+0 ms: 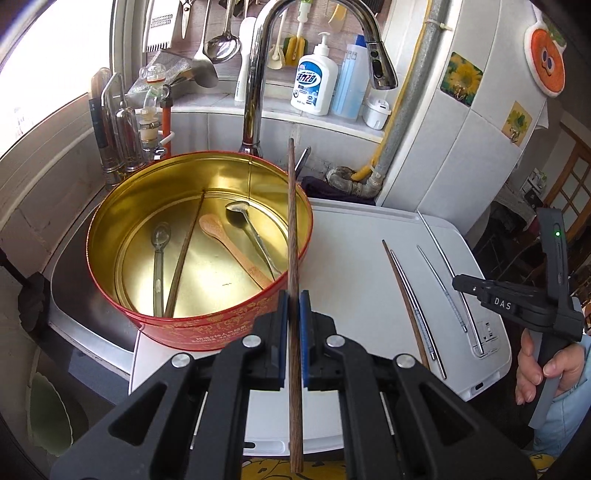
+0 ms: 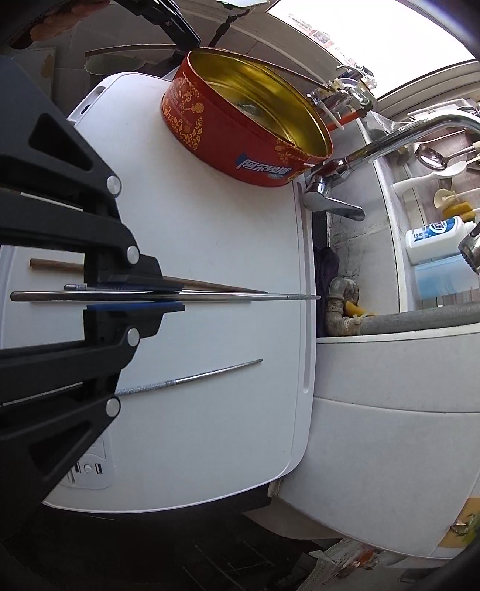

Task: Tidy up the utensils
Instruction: 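Carry the wooden and metal chopsticks with both tools over the red tin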

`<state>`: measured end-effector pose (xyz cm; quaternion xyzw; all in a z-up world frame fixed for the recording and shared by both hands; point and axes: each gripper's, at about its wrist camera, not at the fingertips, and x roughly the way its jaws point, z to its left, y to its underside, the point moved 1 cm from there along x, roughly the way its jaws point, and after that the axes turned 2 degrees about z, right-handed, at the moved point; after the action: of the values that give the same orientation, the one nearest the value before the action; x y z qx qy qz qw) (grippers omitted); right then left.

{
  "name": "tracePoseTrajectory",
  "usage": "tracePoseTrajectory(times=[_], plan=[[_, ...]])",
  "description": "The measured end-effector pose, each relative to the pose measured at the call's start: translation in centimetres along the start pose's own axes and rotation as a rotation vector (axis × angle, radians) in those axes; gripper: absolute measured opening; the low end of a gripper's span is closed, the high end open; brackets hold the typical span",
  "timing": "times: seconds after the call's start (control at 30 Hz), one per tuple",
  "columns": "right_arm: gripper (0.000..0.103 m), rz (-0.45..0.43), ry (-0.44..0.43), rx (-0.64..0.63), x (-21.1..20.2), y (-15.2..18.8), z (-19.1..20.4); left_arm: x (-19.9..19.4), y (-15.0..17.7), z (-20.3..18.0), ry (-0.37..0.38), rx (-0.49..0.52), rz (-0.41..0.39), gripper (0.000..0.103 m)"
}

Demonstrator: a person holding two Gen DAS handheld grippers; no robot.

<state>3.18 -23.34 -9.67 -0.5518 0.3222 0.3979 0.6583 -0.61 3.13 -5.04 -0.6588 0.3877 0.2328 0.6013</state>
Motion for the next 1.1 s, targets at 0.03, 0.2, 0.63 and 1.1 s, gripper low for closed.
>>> tracePoseTrajectory(times=[0.03, 0.2, 0.63, 1.1], plan=[[0.006, -0.006, -0.024, -0.014, -0.3, -0.6, 1.3, -0.6, -0.2, 1.0, -0.013, -0.012, -0.016, 0.006], [0.006, -0.024, -0.133, -0.097, -0.8, -3.6, 8.5, -2.4, -1.1, 6.4, -0.064, -0.085, -0.068, 0.006], [0.006, -0.009, -0.162, -0.214, 1.4, -7.2, 20.5, -2.0, -3.1, 15.1, -0.058, -0.149, -0.072, 0.006], [0.006, 0.021, -0.092, -0.201, 5.4, -9.7, 25.1, 3.1, -6.7, 15.8, 0.037, -0.079, -0.016, 0.006]])
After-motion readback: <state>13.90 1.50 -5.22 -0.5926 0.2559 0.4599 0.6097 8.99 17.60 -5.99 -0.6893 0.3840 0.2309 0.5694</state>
